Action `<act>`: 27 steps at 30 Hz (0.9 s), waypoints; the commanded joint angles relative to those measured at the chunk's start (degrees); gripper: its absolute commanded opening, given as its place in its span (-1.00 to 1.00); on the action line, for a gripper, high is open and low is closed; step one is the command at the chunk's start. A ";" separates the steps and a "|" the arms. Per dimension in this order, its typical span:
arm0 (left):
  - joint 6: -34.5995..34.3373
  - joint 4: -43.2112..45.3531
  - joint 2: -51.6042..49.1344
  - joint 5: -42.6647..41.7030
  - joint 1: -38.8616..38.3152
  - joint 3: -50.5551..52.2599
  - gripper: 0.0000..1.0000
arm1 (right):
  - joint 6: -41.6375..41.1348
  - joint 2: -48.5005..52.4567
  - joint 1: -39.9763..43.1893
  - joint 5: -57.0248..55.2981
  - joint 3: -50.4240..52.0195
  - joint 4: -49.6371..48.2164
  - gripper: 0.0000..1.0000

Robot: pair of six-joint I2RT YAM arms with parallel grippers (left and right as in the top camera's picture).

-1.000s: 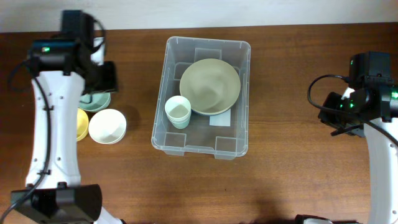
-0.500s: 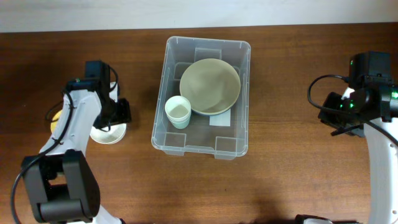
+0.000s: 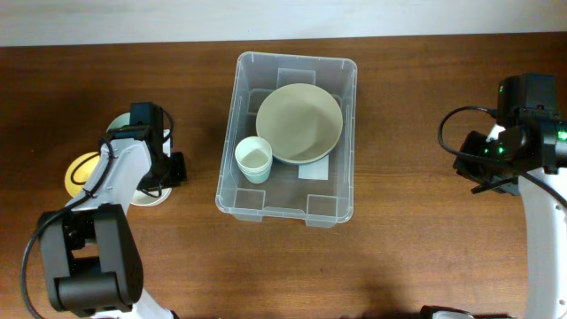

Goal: Pack container
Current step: 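Move the left gripper to the light-green bowl and grasp its rim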

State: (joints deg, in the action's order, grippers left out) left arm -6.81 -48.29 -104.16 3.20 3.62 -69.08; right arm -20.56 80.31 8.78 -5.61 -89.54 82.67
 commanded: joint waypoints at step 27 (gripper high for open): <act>-0.04 -21.53 14.05 1.20 -10.99 -25.18 -0.99 | 0.44 -0.28 -0.52 -1.09 0.20 0.00 -0.35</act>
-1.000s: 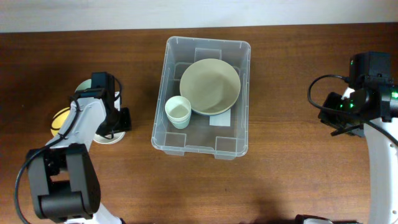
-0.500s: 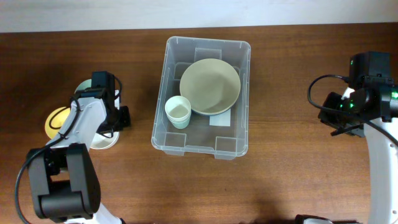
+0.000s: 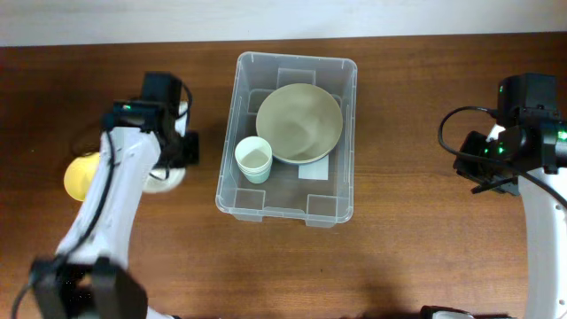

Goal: Pack container
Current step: 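Move the left gripper to the light-green bowl and grasp its rim, then carry the light-green bowl into the bin's near right corner and release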

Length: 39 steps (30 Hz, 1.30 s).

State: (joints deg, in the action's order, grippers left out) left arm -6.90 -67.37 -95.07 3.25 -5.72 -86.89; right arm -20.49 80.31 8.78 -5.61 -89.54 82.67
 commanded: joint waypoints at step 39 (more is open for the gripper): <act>2.56 -2.60 -18.58 -4.98 -40.48 -17.99 -0.14 | 0.37 -0.28 -0.52 -1.09 0.20 0.24 -0.35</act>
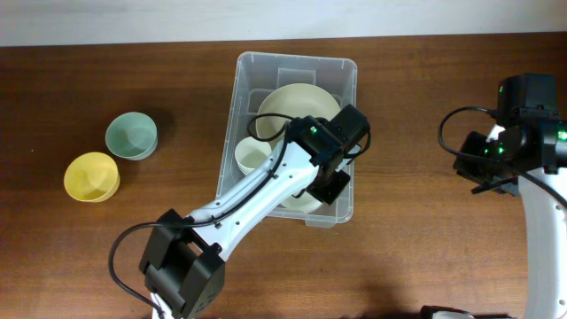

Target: Pack container

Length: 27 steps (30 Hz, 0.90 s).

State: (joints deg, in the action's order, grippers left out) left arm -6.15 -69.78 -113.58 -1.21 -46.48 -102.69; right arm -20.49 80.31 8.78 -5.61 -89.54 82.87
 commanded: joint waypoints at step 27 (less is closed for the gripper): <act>2.54 -4.96 -3.78 8.13 48.04 -19.56 0.53 | 0.37 -0.28 -0.52 -1.09 0.20 0.22 -0.24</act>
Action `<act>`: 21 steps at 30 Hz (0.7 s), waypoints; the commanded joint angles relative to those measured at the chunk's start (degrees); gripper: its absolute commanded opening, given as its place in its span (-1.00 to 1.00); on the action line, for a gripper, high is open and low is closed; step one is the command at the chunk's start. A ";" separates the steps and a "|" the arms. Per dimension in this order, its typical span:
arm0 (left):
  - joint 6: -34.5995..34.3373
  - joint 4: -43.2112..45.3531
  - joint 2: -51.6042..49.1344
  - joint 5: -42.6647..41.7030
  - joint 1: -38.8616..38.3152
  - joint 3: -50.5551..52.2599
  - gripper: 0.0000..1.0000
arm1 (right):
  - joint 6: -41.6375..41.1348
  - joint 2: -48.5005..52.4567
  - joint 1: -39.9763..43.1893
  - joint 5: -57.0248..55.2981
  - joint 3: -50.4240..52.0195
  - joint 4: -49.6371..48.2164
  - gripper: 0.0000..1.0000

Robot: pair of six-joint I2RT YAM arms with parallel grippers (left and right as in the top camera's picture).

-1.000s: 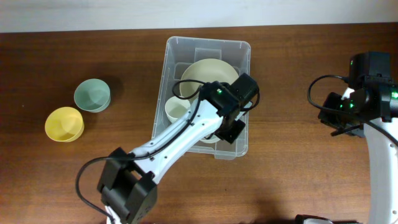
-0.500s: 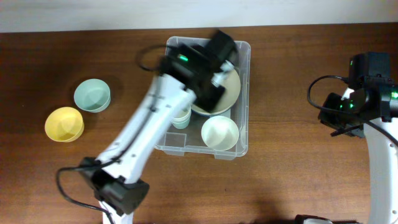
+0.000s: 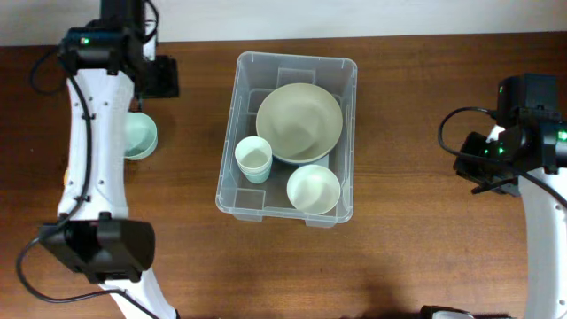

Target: Pack container

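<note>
The clear plastic container (image 3: 229, 133) stands in the middle of the table. Inside it lie a large pale-green bowl (image 3: 299, 122) at the back, a pale cup (image 3: 253, 159) at the front left and a small pale bowl (image 3: 314, 189) in the front right corner. My left gripper (image 3: 165, 78) is at the table's back left, apart from the container; its jaws are too small to read. A mint-green bowl (image 3: 142, 137) shows half under the left arm. My right gripper (image 3: 485, 168) hangs at the far right with its jaws hidden.
The left arm's white link (image 3: 89, 151) runs down the left side of the table and covers the spot beside the mint-green bowl. The table's back edge (image 3: 283, 40) meets a white wall.
The left gripper was over the container's front right corner and is now at the back left of the table. The small pale bowl now lies uncovered in that corner. The right arm is unchanged.
The left gripper was first at a small pale bowl on the table's left, next to the mint-green and yellow bowls. Then it was nearer the container with that bowl. Then it reached over the container's front right corner, where the bowl now rests, the arm withdrawn.
</note>
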State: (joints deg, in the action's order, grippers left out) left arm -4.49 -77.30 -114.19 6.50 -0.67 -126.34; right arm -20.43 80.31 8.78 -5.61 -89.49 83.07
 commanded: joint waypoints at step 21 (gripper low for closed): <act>1.55 9.46 -26.60 0.42 6.47 7.17 0.43 | 0.55 -0.28 -0.52 -1.14 0.15 0.31 -0.22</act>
State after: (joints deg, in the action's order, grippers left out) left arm -3.92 -67.66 -138.17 6.50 5.32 -119.72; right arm -20.32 80.31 8.78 -5.61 -89.49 83.31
